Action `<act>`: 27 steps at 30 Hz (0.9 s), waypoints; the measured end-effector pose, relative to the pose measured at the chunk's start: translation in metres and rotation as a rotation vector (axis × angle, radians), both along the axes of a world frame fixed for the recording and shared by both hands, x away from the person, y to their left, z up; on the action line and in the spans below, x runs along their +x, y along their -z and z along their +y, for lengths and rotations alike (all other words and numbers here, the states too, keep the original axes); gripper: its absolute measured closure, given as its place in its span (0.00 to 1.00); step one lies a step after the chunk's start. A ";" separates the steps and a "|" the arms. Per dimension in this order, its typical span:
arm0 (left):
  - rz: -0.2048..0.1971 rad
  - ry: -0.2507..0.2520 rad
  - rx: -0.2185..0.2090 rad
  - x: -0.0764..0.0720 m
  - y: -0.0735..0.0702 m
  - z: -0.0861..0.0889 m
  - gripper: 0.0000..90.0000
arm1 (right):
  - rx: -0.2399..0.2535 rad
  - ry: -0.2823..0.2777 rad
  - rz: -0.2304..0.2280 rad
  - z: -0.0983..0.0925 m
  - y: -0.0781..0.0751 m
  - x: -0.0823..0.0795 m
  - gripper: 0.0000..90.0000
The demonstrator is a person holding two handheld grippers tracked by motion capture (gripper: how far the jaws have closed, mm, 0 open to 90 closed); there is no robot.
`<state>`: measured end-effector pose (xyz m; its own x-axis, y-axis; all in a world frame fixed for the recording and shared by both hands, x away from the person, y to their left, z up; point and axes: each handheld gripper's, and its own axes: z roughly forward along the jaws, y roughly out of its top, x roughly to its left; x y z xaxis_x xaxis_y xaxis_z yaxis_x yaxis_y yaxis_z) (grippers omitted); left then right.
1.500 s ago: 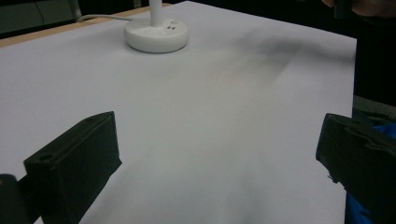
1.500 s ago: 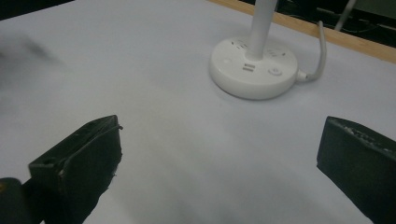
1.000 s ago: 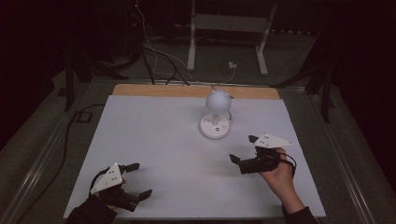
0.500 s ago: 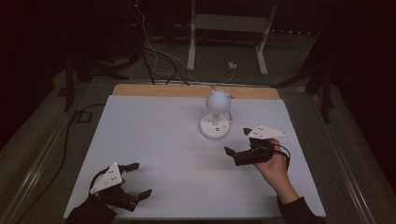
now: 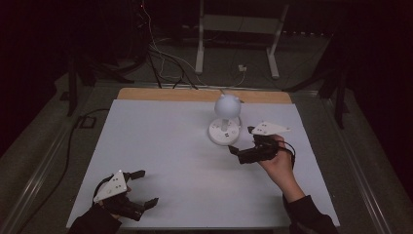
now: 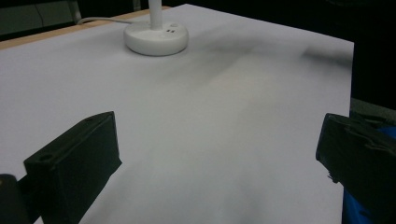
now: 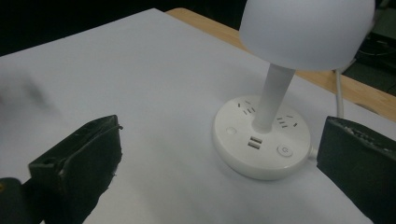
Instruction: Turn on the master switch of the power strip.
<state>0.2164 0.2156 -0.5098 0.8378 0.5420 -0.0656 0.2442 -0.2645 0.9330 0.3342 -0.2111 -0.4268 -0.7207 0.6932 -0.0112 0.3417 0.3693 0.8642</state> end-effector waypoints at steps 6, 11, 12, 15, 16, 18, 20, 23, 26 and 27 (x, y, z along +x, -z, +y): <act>-0.001 0.001 -0.004 0.000 0.000 0.000 0.00 | -0.001 -0.014 0.028 0.003 0.001 0.010 0.00; -0.001 0.000 -0.007 0.000 0.000 0.000 0.00 | -0.023 -0.021 0.024 0.007 0.002 0.019 0.00; -0.001 0.000 -0.007 0.000 0.000 0.000 0.00 | -0.030 -0.017 0.016 0.008 0.003 0.021 0.00; 0.000 0.000 -0.009 0.000 0.000 0.000 0.00 | -0.035 -0.015 0.022 0.010 0.006 0.026 0.00; 0.000 0.001 -0.009 0.000 0.000 0.000 0.00 | -0.037 -0.017 0.029 0.010 0.007 0.028 0.00; -0.001 0.001 -0.010 0.000 0.000 0.001 0.00 | -0.012 -0.021 0.046 0.010 0.009 0.032 0.00; 0.001 0.000 -0.013 0.000 0.000 0.001 0.00 | -0.020 -0.027 0.054 0.012 0.013 0.035 0.00; 0.001 0.000 -0.014 0.000 0.000 0.001 0.00 | -0.020 -0.031 0.070 0.013 0.020 0.041 0.00; 0.001 0.001 -0.014 0.000 0.000 0.001 0.00 | 0.009 -0.010 0.078 0.013 0.026 0.048 0.00; 0.002 0.001 -0.014 0.000 0.000 0.001 0.00 | 0.027 0.004 0.085 0.012 0.028 0.051 0.00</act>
<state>0.2166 0.2166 -0.5095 0.8381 0.5404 -0.0745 0.2455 -0.2517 0.9362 0.3851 -0.1989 -0.4550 -0.7154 0.6954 0.0683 0.4157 0.3450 0.8415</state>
